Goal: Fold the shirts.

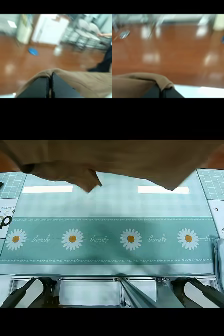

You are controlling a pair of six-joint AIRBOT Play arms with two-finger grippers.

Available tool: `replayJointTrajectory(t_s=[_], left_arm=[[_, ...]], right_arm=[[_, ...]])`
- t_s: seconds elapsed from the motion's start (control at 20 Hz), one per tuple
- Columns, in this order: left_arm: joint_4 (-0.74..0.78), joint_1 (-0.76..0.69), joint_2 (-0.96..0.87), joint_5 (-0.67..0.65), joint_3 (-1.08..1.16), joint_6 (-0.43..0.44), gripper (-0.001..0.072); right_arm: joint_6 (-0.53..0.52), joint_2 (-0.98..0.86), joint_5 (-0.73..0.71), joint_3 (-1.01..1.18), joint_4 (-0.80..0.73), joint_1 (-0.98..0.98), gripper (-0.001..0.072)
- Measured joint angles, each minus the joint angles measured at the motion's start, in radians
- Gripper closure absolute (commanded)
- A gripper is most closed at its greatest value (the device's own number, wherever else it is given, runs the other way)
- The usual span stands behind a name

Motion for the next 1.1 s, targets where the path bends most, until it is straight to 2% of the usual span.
replayJointTrajectory(t_s=[0.15, 0.25, 0.45, 0.7, 0.9, 1.0, 1.1], left_arm=[[0.084, 0.032, 0.151, -0.006, 0.028, -0.028, 0.0682], [0.194, 0.003, 0.251, -0.010, 0.035, -0.064, 0.0682], [0.535, -0.159, 0.424, -0.040, 0.041, -0.187, 0.0683], [0.956, -0.315, 0.529, -0.187, 0.010, -0.346, 0.0682], [1.046, -0.349, 0.523, -0.222, -0.178, -0.389, 0.0683], [1.020, -0.354, 0.491, -0.161, -0.317, -0.392, 0.0683], [0.951, -0.358, 0.424, -0.041, -0.466, -0.382, 0.0682]], right_arm=[[0.009, 0.134, 0.043, 0.019, -0.048, 0.000, 0.0690], [0.017, 0.221, 0.075, 0.025, -0.087, 0.000, 0.0690], [0.035, 0.365, 0.119, 0.011, -0.150, 0.001, 0.0690], [0.076, 0.472, 0.174, -0.155, -0.183, 0.001, 0.0691], [0.084, 0.463, 0.170, -0.393, -0.126, 0.001, 0.0690], [0.063, 0.421, 0.139, -0.518, -0.091, 0.001, 0.0690], [0.031, 0.348, 0.092, -0.623, -0.057, 0.001, 0.0691]])
